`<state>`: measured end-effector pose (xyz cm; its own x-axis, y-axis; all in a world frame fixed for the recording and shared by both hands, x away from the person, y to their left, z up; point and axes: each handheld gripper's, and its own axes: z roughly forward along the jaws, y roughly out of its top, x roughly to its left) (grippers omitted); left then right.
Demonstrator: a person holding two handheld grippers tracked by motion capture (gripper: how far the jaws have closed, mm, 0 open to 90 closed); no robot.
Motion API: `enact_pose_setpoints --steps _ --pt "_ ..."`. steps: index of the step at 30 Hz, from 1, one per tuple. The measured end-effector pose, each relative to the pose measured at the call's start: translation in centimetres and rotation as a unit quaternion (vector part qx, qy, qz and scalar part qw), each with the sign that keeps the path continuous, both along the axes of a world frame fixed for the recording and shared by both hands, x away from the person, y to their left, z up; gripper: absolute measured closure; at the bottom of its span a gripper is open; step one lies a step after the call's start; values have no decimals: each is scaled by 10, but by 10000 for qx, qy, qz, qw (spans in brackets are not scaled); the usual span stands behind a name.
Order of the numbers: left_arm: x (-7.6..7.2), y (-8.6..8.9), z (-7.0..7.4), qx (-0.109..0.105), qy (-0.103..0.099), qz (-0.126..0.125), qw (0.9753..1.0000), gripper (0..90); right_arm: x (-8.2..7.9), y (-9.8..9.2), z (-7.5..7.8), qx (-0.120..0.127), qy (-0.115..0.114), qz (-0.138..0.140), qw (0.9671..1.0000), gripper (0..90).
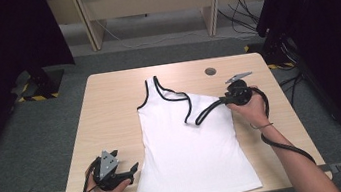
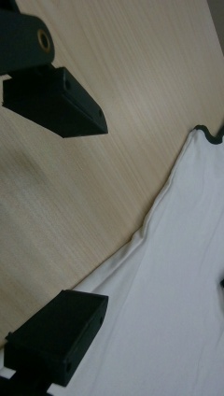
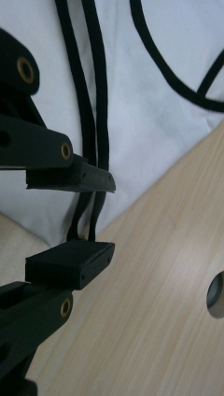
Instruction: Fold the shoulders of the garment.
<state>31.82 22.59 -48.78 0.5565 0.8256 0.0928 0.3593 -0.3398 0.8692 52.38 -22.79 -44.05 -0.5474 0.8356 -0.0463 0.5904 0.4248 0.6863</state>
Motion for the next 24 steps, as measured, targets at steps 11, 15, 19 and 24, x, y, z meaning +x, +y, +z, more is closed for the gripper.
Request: enact_pose_setpoints --steps 11,15,19,24 --pt "1 4 0 -83 -43 54 9999 140 -33 -8 -2 126 -30 272 9995 554" --pt "1 4 0 -99 -51 70 9999 140 -40 -14 -2 147 -41 257 9996 536" --pt "1 4 0 -106 -50 78 9999 140 -47 -22 0 179 -109 233 9995 523" --pt "1 5 0 -121 -52 96 9999 140 -58 -35 5 297 -222 164 9992 515"
